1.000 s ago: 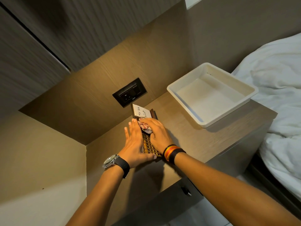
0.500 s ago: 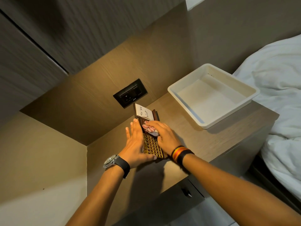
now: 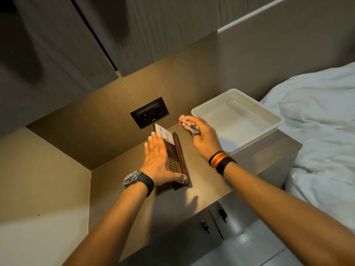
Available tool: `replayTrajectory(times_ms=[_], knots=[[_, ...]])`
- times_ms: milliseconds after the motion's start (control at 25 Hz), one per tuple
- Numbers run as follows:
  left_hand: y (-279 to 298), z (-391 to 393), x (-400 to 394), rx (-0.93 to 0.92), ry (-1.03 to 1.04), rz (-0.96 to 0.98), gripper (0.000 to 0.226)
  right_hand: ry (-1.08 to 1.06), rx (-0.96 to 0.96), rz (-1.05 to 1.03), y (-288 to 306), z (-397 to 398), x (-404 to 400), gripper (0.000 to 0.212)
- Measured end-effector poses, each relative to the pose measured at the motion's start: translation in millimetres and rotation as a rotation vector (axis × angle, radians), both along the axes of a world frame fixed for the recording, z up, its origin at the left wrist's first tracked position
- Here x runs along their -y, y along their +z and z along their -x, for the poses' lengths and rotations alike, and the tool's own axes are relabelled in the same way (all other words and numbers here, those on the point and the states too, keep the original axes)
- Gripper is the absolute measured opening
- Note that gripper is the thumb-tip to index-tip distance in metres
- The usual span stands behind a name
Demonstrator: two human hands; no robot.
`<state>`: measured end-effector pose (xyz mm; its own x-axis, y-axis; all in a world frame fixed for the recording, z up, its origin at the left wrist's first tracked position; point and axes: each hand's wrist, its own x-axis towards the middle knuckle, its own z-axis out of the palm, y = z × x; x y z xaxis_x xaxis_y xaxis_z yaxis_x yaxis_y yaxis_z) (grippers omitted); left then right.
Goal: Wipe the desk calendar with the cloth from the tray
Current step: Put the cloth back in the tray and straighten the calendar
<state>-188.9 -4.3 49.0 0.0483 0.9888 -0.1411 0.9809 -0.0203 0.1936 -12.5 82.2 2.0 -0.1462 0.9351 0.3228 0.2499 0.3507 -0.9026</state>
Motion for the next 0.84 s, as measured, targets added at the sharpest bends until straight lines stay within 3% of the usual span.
replayTrajectory(times_ms=[120,280,520,600,720,840], knots=[[-2.2,-33.8,-17.7,-0.031,-0.052,-0.117,0.162,-0.091,0.227,-0.105,8.4,-55.9,-32.6,0.064],[-22.7,-105.2,-44.5,0.016,-0.052,-0.078,0.159,0.033,0.704,-0.049,-8.9,-115.2,-70.7,0.056],[-68.9,-180.9,-79.2,-0.004,0.062,0.017,0.158,0.157,0.910,-0.067,-37.3,-147.3,-115.7,0.042],[-78.8,-194.2,-84.0,-0.031,0.094,0.054,0.156,0.274,1.009,0.041,-43.7,-147.5,-123.7,0.056],[-85.0,-202.2,-87.3,-0.065,0.158,0.068,0.154,0.431,1.182,0.204,-48.2,-146.4,-126.2,0.096],[-87.2,-200.4,-89.3,-0.035,0.182,0.081,0.154,0.490,1.211,0.199,-49.8,-148.4,-129.1,0.096]])
